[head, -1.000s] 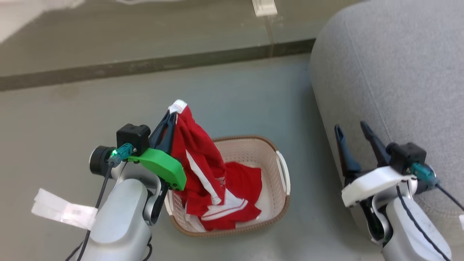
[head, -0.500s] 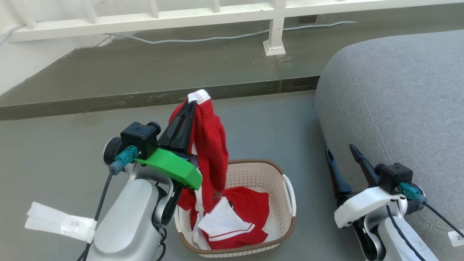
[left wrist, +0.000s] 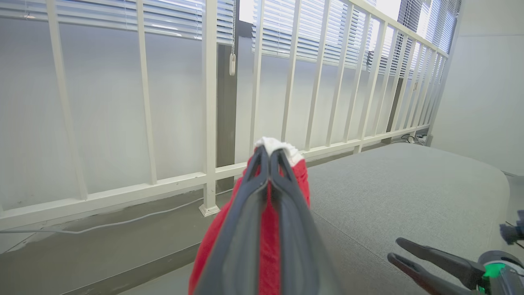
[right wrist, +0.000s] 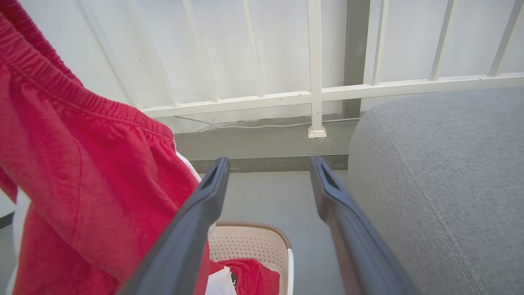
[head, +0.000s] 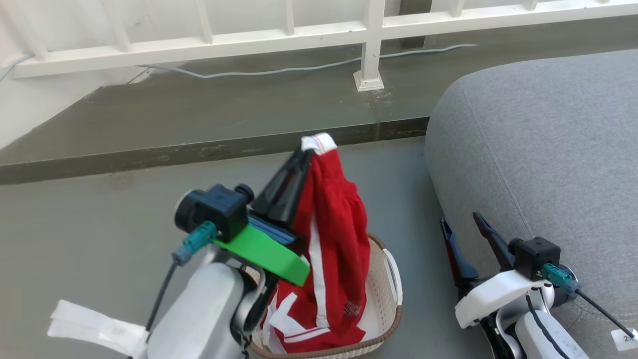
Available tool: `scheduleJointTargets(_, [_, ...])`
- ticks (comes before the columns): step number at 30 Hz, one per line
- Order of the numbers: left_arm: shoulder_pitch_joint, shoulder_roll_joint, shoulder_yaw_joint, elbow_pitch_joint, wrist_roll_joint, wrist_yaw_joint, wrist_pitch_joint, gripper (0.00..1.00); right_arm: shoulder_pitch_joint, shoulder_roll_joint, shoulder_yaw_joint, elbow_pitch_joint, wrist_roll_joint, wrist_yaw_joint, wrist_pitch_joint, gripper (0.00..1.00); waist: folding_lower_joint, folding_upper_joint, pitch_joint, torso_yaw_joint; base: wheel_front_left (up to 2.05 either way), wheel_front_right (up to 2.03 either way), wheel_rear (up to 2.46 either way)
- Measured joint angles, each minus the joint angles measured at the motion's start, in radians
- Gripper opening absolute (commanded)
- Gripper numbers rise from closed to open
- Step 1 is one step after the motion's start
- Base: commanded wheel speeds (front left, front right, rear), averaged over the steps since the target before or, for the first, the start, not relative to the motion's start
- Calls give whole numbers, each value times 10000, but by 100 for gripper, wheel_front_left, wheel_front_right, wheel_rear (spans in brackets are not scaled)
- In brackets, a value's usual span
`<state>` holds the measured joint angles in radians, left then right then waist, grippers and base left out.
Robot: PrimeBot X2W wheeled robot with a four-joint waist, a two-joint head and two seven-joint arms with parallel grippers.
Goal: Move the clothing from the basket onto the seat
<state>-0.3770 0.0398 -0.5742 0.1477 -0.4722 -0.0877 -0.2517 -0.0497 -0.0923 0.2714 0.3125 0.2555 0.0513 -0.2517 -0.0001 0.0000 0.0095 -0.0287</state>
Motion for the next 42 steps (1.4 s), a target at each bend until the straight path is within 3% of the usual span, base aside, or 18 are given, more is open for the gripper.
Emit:
scheduleJointTargets(18, [530, 25, -136, -767, 21, 385, 46, 0, 168, 54, 477, -851, -10, 13, 33, 100, 0, 0, -72, -2, 0, 0, 0])
scheduleJointTargets(31, [544, 67, -84, -1304, 96, 612, 48, 0, -87, 295, 2650, -3030, 209, 562, 585, 100, 0, 0, -126, 46, 0, 0, 0])
scheduleJointTargets(36, [544, 69, -88, -1576, 107, 614, 48, 0, -153, 295, 3262, -3016, 224, 627, 903, 100, 0, 0, -136, 71, 0, 0, 0])
scheduleJointTargets(42, [544, 71, -205, -1732, 107, 614, 105, 0, -682, 291, 3283, -2592, 59, 627, 1030, 100, 1, 0, -107, 212, 0, 0, 0])
